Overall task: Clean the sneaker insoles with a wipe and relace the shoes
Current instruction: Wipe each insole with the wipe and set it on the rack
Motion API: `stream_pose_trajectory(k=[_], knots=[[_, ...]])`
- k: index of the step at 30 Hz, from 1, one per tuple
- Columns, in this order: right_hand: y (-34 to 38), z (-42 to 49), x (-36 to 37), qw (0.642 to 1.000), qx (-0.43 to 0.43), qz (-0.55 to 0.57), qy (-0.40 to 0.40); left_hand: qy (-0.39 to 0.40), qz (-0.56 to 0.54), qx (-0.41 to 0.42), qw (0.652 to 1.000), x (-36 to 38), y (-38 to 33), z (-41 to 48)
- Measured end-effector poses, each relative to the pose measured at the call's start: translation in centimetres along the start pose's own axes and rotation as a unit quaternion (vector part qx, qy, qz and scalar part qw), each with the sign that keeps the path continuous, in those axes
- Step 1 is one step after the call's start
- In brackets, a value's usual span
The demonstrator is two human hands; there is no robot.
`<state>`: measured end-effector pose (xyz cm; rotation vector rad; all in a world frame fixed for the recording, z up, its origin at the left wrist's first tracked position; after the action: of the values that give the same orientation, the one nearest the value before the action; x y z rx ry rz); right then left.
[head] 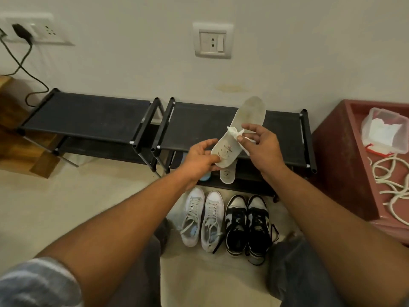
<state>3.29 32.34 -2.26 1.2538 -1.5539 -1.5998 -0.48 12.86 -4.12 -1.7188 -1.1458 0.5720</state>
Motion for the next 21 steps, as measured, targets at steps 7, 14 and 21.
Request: stream_pose_trajectory(k=[7, 14, 21], knots=[[0.9, 2.9, 0.0, 0.985, -0.096, -0.144, -0.008, -0.004, -0.012, 0.001, 1.0, 1.2, -0.2, 4.6], [0.4, 3.5, -0.4, 0.976, -0.105, -0.188, -0.03, 0.024, -0.022, -0.027, 0.999, 2.8, 0.1, 6.5], [0.9, 2.9, 0.1, 0.929, -0.145, -0.34, -0.015, 0.026, -0.038, -0.019, 0.999, 2.4, 0.5, 6.7]])
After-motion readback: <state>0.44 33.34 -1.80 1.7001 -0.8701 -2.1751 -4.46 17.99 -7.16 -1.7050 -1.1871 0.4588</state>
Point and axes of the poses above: each hand's wrist, its own z-axis towards the middle knuckle, its own x-axis out of the palm, y = z × x, the point moved 5 cm from there along z, towards the middle knuckle, and after that the axes turned 1 degree about y, right-handed, at the moved point
